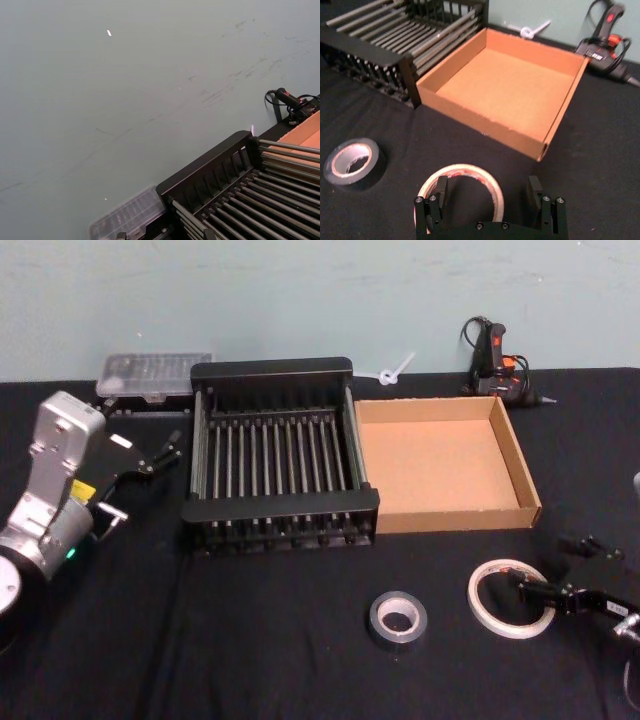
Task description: Pick up the white tape and place it into the black box , Pick up the silver tape and place it into the brown box.
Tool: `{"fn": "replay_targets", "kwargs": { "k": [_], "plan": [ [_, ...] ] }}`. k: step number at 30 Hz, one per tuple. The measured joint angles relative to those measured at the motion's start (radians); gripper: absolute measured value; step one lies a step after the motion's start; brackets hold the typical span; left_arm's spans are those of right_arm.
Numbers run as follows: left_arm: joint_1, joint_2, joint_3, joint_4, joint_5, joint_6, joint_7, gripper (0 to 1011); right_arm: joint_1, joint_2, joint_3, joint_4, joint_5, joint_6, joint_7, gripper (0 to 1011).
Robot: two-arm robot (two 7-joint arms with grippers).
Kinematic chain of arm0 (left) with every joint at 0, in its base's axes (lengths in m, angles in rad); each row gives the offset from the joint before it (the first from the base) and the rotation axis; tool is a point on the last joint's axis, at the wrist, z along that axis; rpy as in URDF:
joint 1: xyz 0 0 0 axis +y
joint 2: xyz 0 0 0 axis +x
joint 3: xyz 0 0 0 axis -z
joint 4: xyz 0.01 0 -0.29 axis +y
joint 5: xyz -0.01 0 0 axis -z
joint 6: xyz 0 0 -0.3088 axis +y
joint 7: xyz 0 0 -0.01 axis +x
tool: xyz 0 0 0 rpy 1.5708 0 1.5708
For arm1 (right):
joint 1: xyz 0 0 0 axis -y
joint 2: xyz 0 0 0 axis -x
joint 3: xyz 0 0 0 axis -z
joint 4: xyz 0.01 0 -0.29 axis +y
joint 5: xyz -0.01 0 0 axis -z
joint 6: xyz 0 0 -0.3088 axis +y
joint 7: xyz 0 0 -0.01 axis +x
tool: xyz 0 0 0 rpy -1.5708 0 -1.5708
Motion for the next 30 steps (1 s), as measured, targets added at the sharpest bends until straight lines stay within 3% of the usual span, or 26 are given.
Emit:
{"fn": "replay_targets", "kwargs": {
  "k": [11, 30],
  "plan": [
    [0.0, 0.0, 0.0, 0.0, 0.0, 0.0, 0.0, 1001, 0.028, -0.023, -0.035, 0.046, -0.041, 0.031, 0.023, 1002],
    [0.0, 0.0, 0.0, 0.0, 0.0, 0.0, 0.0, 1001, 0.054, -0.053, -0.051, 0.083, -0.076, 0.04, 0.044, 1002]
  ]
}}
